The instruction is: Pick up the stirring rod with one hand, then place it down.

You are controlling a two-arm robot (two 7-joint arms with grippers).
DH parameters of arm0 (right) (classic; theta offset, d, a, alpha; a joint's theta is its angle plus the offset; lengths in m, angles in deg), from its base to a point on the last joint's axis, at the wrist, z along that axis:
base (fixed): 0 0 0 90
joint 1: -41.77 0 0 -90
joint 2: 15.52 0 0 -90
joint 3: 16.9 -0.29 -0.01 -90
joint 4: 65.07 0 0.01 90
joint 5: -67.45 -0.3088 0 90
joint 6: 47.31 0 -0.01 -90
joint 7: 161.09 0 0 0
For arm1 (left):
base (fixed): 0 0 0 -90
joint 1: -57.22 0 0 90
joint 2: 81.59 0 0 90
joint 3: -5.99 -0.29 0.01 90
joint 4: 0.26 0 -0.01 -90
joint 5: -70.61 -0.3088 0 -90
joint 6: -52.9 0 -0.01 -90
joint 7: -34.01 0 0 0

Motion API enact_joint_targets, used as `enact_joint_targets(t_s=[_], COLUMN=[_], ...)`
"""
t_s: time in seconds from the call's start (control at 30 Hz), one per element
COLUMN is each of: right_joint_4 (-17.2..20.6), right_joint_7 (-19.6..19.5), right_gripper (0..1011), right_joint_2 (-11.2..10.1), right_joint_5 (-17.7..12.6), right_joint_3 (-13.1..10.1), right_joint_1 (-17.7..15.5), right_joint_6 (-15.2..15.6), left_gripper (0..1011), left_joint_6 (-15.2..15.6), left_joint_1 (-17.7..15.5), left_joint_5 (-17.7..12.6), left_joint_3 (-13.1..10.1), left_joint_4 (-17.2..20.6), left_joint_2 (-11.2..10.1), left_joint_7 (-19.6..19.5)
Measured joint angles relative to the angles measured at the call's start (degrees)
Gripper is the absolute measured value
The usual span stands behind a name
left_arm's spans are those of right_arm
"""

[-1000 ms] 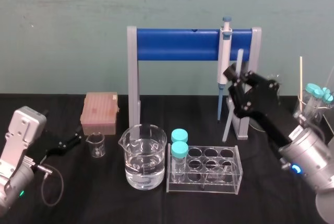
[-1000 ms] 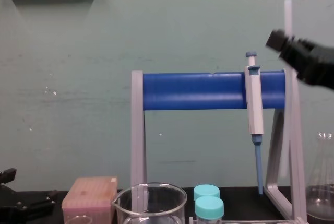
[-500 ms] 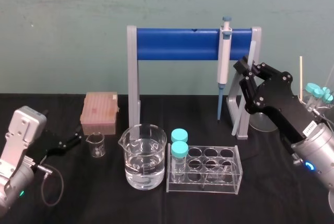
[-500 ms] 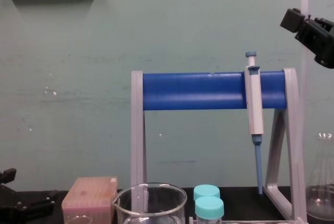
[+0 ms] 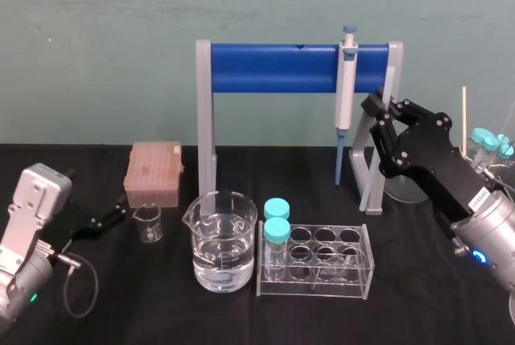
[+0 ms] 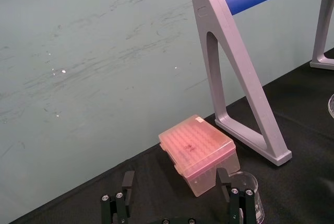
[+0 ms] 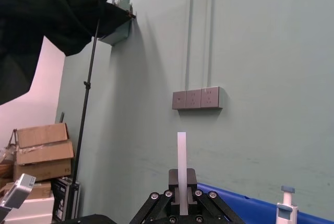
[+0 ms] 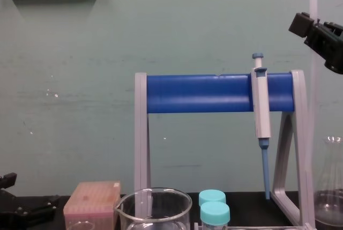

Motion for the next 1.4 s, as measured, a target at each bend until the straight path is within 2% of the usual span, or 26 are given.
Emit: enact_joint_targets(t_s=[1.4], right_joint_4=[-1.3], right_joint_7=[0.2], right_gripper=[70], right_joint_2=[-0.1], right_joint_5=[0.7], right_joint_3=[1.3], right_joint_1=[0.9], right_joint_6=[0.7], left_gripper=[1000], left_joint_6=[0.0], left_joint_1=[0.0], left_joint_5=[0.0], left_joint_3=[0.0], left_joint_4=[0.0], left_joint_2=[0.0], left_joint_7=[0.0])
